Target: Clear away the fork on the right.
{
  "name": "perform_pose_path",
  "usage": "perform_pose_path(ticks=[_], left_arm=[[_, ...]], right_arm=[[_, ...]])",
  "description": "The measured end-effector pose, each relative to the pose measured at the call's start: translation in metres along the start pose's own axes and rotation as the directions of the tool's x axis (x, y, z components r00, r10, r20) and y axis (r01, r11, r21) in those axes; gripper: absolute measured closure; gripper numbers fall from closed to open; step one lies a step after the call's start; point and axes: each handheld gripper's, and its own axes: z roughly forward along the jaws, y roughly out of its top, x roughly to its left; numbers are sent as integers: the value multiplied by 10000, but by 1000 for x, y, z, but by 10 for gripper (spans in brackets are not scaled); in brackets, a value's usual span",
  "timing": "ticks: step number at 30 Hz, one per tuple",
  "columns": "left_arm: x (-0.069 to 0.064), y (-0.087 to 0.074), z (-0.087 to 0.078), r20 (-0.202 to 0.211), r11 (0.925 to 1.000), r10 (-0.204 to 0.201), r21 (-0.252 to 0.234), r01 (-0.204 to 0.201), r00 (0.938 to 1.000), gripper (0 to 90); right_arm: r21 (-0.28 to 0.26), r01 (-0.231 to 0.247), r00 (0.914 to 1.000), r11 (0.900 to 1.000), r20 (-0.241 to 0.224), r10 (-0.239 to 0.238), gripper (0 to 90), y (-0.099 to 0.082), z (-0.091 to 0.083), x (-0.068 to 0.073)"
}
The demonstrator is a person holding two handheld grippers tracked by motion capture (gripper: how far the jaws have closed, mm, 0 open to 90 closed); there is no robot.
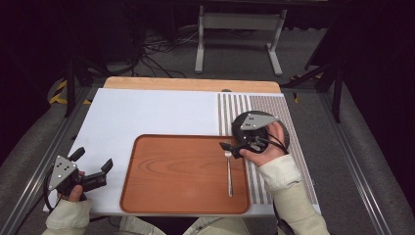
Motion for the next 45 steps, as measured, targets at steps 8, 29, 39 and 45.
perform_pose_path(ticks=[8,29,39,45], left_arm=[[0,0,3,37,10000,8,18,-8,10000,0],[0,0,4,30,10000,-57,50,57,10000,0],[1,0,3,30,10000,-25,19,25,10000,0],[1,0,3,29,10000,-30,8,30,10000,0]], right_arm=[[-1445,-127,9997,9894,174,154,143,-19,-27,-3],[-3759,-643,9854,9244,1224,1183,99,-87,-83,-15],[-3846,-1037,9729,9172,1525,1740,88,-117,-94,-22],[-3759,-1195,9680,9189,1616,1919,84,-130,-99,-23]])
